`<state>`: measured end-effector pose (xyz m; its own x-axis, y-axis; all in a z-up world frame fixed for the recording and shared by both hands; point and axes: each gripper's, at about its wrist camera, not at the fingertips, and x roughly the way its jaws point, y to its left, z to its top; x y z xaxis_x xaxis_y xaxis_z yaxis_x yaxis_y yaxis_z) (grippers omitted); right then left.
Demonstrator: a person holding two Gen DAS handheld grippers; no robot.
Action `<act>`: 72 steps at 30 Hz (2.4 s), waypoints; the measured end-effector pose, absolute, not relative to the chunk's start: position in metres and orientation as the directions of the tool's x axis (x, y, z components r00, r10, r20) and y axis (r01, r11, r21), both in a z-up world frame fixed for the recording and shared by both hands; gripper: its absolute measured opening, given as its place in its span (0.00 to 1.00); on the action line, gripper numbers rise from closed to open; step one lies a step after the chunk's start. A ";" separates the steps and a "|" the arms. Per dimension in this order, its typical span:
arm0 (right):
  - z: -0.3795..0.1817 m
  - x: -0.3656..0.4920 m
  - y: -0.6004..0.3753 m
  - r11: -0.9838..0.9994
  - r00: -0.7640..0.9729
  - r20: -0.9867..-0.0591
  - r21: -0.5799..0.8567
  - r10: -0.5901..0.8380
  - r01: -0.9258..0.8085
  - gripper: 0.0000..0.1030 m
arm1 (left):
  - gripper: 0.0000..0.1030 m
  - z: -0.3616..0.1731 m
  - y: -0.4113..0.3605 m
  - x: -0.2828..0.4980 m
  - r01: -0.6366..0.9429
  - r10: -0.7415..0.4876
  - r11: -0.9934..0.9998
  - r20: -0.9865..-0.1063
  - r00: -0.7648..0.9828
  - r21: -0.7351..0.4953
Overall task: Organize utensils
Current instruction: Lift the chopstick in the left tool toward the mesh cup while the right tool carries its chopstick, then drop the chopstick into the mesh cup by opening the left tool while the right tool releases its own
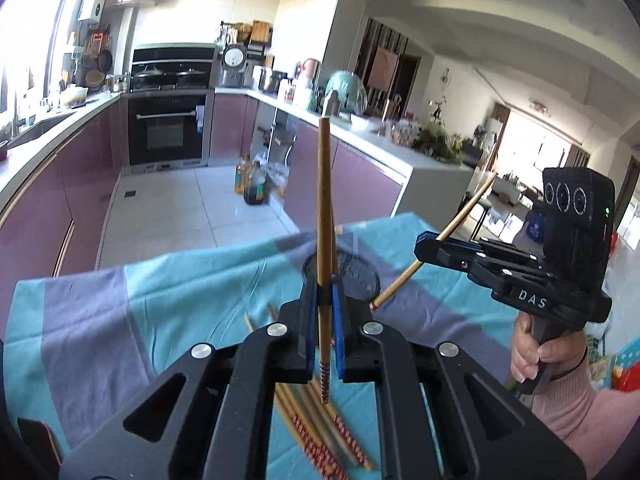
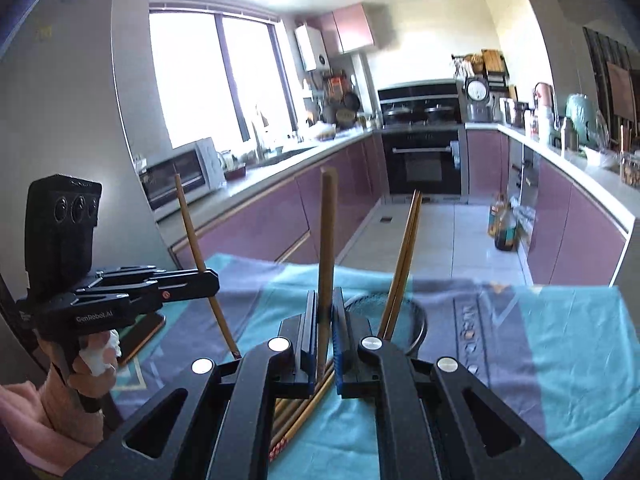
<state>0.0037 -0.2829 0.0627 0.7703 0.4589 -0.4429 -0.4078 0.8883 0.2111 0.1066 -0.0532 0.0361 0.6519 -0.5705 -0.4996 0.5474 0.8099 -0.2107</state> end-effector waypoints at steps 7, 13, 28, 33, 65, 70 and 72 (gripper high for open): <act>0.091 0.015 -0.295 0.894 0.804 -0.390 0.196 0.448 -0.403 0.06 | 0.07 0.071 -0.067 0.121 0.574 -0.616 0.783 -0.422 0.666 -0.238; 0.104 0.020 -0.302 0.903 0.836 -0.343 0.186 0.429 -0.387 0.06 | 0.07 0.090 -0.081 0.129 0.587 -0.631 0.774 -0.369 0.683 -0.237; 0.071 0.057 -0.299 0.929 0.811 -0.452 0.172 0.371 -0.329 0.06 | 0.07 0.052 -0.121 0.163 0.541 -0.552 0.821 -0.490 0.675 -0.179; 0.051 0.072 -0.297 0.930 0.751 -0.550 0.179 0.365 -0.321 0.06 | 0.07 0.033 -0.124 0.169 0.556 -0.551 0.812 -0.541 0.635 -0.175; 0.014 0.100 -0.290 0.929 0.697 -0.614 0.227 0.370 -0.293 0.16 | 0.27 0.009 -0.096 0.179 0.500 -0.498 0.850 -0.567 0.656 -0.168; 0.027 0.065 -0.282 0.917 0.719 -0.572 0.189 0.394 -0.352 0.24 | 0.32 0.009 -0.080 0.157 0.480 -0.463 0.869 -0.547 0.698 -0.123; 0.031 0.052 -0.279 0.907 0.719 -0.560 0.175 0.412 -0.383 0.27 | 0.34 0.005 -0.073 0.147 0.469 -0.448 0.876 -0.547 0.707 -0.112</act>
